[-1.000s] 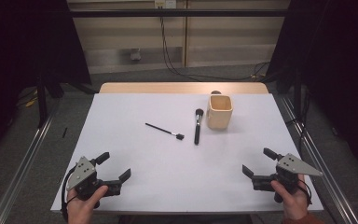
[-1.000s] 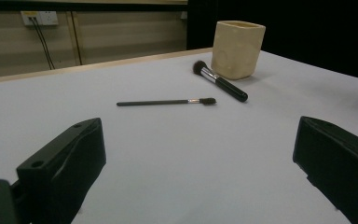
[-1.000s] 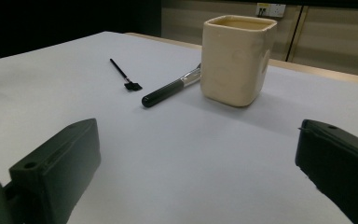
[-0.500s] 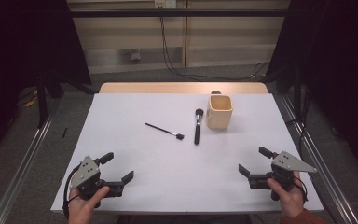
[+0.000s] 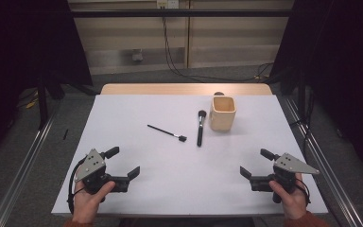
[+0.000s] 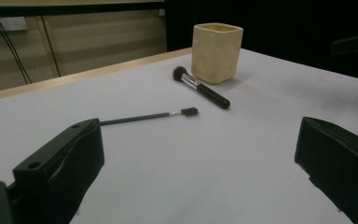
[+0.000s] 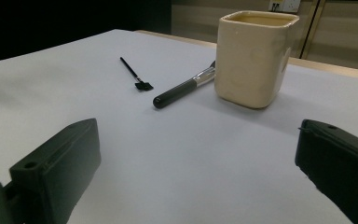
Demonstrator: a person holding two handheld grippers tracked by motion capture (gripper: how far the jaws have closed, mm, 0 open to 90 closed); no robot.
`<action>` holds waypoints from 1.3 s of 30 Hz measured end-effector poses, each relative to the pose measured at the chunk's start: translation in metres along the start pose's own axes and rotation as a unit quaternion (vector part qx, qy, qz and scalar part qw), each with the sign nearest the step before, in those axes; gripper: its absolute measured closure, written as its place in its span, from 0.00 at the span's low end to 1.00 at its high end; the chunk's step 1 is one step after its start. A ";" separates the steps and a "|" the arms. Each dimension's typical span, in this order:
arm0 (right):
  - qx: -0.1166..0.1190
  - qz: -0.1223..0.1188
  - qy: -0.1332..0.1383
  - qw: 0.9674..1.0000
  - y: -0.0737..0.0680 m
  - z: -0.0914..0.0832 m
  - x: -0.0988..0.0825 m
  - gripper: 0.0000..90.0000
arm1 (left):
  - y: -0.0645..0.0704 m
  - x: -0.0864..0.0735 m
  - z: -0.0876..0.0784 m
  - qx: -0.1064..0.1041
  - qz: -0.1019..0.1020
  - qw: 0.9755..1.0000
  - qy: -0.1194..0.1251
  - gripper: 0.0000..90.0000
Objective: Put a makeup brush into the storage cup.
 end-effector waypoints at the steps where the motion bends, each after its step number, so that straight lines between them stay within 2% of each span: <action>1: 0.000 0.000 0.000 1.000 0.000 0.000 0.000 0.00 | 0.000 0.000 0.000 0.000 0.000 1.000 0.000 0.02; 2: 0.000 0.000 0.000 1.000 0.000 0.000 0.000 0.00 | -0.002 0.000 0.002 -0.003 0.002 1.000 0.000 0.02; 4: -0.004 0.000 0.002 1.000 -0.001 -0.001 0.000 0.00 | -0.009 0.000 0.009 0.006 -0.007 1.000 -0.005 0.02; 6: -0.005 0.000 0.007 1.000 -0.001 -0.001 0.001 0.00 | -0.012 0.001 0.014 0.008 0.000 1.000 -0.005 0.03; 8: -0.006 0.000 0.008 1.000 -0.001 -0.001 0.001 0.00 | -0.013 0.002 0.016 0.007 -0.001 1.000 -0.005 0.03; 12: -0.007 0.004 0.007 1.000 0.000 -0.002 0.001 0.00 | -0.019 0.010 0.023 0.008 -0.018 1.000 0.013 0.02; 13: -0.006 0.003 0.007 1.000 0.000 -0.002 0.000 0.00 | -0.019 0.012 0.025 0.009 -0.017 1.000 0.013 0.02; 14: -0.006 0.004 0.006 1.000 0.000 -0.002 0.000 0.00 | -0.016 0.016 0.029 -0.008 -0.015 1.000 0.017 0.02; 16: -0.007 0.002 0.006 1.000 0.000 -0.002 0.000 0.00 | -0.015 0.018 0.031 -0.013 -0.019 1.000 0.020 0.02; 17: -0.008 0.005 0.008 1.000 0.000 -0.003 0.001 0.00 | -0.015 0.021 0.037 -0.003 0.008 1.000 0.018 0.02; 18: -0.008 0.007 0.010 1.000 0.000 -0.003 0.001 0.00 | -0.015 0.021 0.039 0.000 0.019 1.000 0.015 0.02; 21: -0.007 0.007 0.008 1.000 -0.001 -0.003 0.001 0.00 | -0.016 0.023 0.045 -0.004 0.016 1.000 0.015 0.02; 23: -0.006 0.007 0.007 1.000 -0.001 -0.003 0.000 0.00 | -0.017 0.024 0.050 0.000 0.023 1.000 0.011 0.02; 25: -0.007 0.007 0.009 1.000 -0.001 -0.003 0.001 0.00 | -0.018 0.026 0.057 -0.002 0.011 1.000 0.014 0.02; 28: -0.006 0.008 0.010 1.000 -0.001 -0.003 0.001 0.00 | -0.023 0.032 0.068 0.004 0.006 1.000 0.018 0.02; 30: -0.007 0.008 0.010 1.000 0.000 -0.003 0.001 0.00 | -0.024 0.034 0.070 0.005 0.005 1.000 0.020 0.03; 31: -0.007 0.009 0.010 1.000 0.000 -0.003 0.001 0.00 | -0.024 0.038 0.073 0.010 0.006 1.000 0.029 0.03; 34: -0.006 0.008 0.009 1.000 -0.001 -0.004 0.000 0.00 | -0.024 0.040 0.077 0.010 0.012 1.000 0.026 0.03; 37: -0.007 0.012 0.006 1.000 0.000 -0.004 0.000 0.00 | -0.023 0.044 0.083 0.004 0.014 1.000 0.025 0.03; 39: -0.007 0.012 0.009 1.000 0.000 -0.005 0.000 0.00 | -0.023 0.047 0.088 0.000 0.008 1.000 0.029 0.03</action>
Point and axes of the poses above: each handheld gripper's, and its own axes: z roughly forward along the jaws, x roughly out of its top, y roughly to its right, the point moved 5 cm from there along z, roughly forward along the jaws, and after that the axes turned 1 degree about x, right-handed, at the moved point
